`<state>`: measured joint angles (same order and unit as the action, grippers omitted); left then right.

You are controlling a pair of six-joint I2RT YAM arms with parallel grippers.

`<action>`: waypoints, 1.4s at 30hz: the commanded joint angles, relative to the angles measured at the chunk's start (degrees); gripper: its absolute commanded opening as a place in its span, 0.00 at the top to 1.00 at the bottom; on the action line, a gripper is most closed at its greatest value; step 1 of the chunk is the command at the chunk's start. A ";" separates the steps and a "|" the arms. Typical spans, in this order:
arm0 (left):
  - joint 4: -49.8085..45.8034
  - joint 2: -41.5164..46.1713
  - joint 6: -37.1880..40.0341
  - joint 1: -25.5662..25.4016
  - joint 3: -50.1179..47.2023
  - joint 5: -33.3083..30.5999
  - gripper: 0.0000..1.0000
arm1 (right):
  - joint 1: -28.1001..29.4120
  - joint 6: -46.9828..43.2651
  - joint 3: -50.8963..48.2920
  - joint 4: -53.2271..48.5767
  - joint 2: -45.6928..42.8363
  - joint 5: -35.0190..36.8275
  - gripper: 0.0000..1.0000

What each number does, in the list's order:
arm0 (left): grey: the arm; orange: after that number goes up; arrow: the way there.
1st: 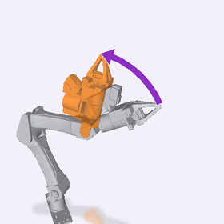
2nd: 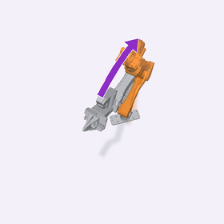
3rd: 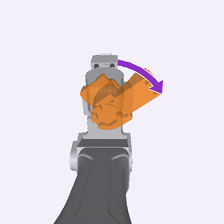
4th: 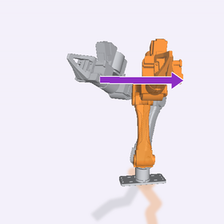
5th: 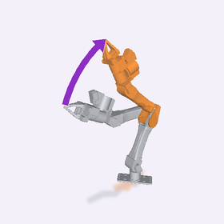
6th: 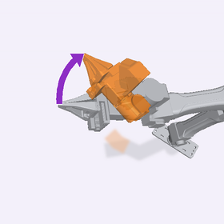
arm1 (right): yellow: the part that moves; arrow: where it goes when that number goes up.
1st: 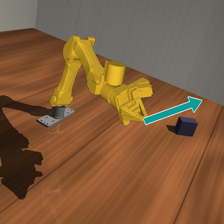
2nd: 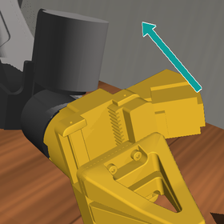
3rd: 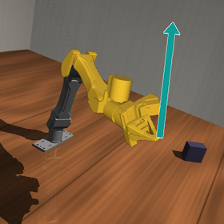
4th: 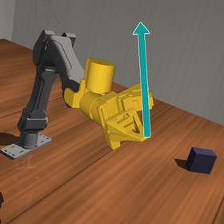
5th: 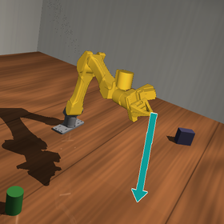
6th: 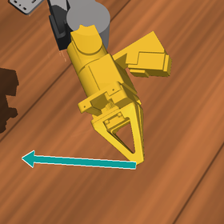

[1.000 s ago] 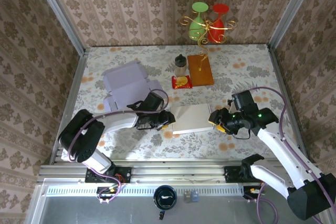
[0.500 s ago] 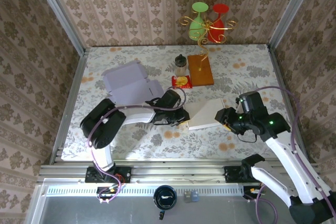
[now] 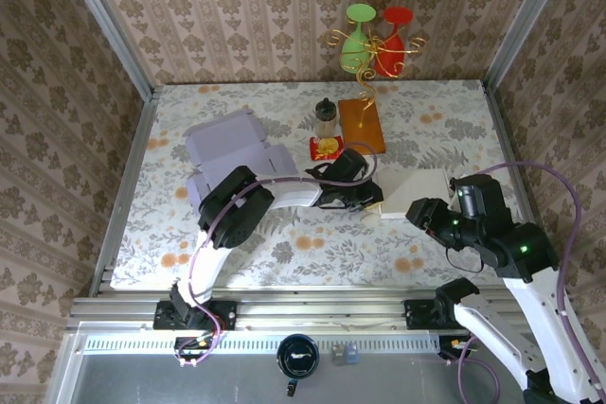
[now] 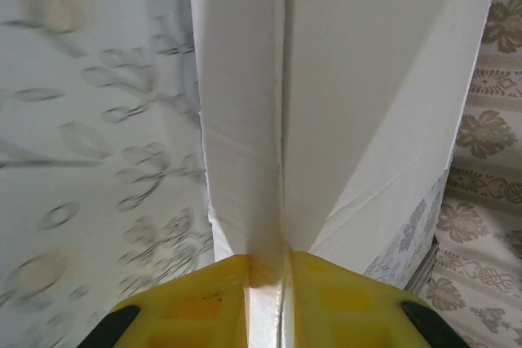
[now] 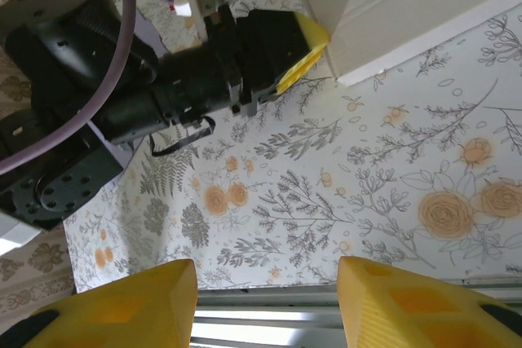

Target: Fold the paper box

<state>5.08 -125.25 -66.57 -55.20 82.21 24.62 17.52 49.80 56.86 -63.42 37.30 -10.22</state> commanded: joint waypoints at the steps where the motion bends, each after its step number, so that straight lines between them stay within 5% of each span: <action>1: 0.41 -2.74 -1.47 -1.11 3.13 0.54 0.81 | 0.15 -1.06 2.01 -3.69 -1.20 1.62 0.50; 11: 0.19 2.51 3.00 -2.24 2.87 -4.77 0.62 | 0.14 -1.75 1.39 -4.82 -3.51 -0.11 0.49; 20: -5.07 19.57 11.22 0.17 -7.62 -13.65 0.61 | 0.09 -0.10 -0.50 -0.23 -2.62 -1.05 0.49; 28: -16.56 39.09 15.77 17.30 -23.77 -11.95 0.62 | 2.03 6.00 -6.61 11.63 1.02 -2.35 0.51; 36: -36.74 40.78 28.55 46.55 -28.38 -4.09 0.64 | 14.75 14.96 -13.79 30.00 9.05 4.36 0.48; 42: -34.55 34.02 33.65 51.15 -29.80 -1.99 0.65 | 18.92 24.44 -21.88 49.77 13.76 5.91 0.48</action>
<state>-27.05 -88.84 -37.80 -3.68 53.65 18.85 35.38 67.29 37.65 -26.83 49.80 -7.33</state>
